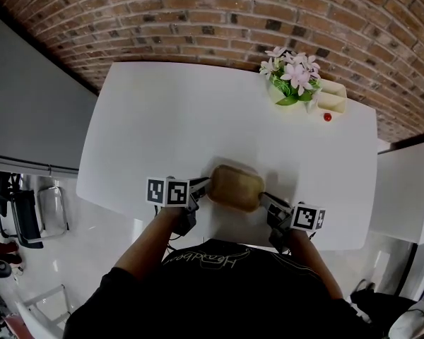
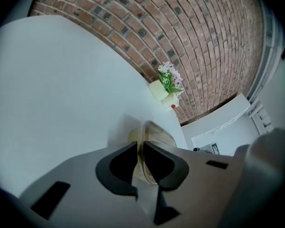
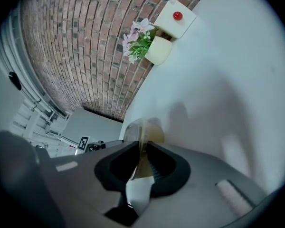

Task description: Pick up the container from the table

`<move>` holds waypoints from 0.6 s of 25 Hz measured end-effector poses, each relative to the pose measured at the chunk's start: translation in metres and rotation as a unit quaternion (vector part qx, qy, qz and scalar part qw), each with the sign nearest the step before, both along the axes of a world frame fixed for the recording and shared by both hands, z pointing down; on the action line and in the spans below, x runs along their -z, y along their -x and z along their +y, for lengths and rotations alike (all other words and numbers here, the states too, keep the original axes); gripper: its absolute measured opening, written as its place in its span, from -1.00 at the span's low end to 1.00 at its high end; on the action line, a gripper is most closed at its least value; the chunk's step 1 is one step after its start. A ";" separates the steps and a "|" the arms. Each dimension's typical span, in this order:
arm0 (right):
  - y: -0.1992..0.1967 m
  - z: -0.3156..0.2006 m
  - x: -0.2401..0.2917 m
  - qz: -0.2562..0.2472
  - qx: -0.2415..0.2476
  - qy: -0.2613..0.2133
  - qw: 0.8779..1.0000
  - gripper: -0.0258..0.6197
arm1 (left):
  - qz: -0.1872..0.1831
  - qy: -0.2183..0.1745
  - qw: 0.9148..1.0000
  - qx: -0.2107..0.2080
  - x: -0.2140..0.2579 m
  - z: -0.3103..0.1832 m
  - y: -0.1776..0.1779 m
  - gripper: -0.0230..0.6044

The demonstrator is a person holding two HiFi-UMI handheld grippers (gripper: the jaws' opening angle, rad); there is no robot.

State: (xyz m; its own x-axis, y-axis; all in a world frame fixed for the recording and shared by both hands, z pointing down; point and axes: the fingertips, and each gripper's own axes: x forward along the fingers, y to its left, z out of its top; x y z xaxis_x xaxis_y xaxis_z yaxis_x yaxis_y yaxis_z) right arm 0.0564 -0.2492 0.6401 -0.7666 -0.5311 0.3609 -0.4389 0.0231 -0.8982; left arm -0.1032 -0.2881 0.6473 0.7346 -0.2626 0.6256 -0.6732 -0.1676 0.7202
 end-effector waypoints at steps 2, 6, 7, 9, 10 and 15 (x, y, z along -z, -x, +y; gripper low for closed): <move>-0.001 -0.002 0.000 0.004 -0.003 -0.001 1.000 -0.74 | -0.001 0.002 1.000 0.005 0.000 0.000 0.000 -0.77; -0.003 -0.006 0.002 0.004 -0.010 -0.004 1.000 -0.75 | 0.004 0.000 1.000 0.014 0.005 0.000 -0.001 -0.77; -0.003 -0.006 0.003 0.005 -0.007 -0.009 1.000 -0.75 | 0.005 -0.002 1.000 0.017 0.007 0.000 -0.001 -0.77; -0.002 -0.006 0.008 0.010 0.002 -0.024 1.000 -0.75 | 0.005 -0.008 1.000 0.020 0.011 0.002 0.000 -0.77; -0.002 -0.005 0.010 0.013 0.006 -0.031 0.999 -0.75 | 0.005 -0.011 1.000 0.022 0.013 0.004 0.000 -0.77; -0.005 0.000 0.024 0.010 0.008 -0.051 0.999 -0.75 | 0.002 -0.033 0.999 0.030 0.029 0.011 -0.002 -0.77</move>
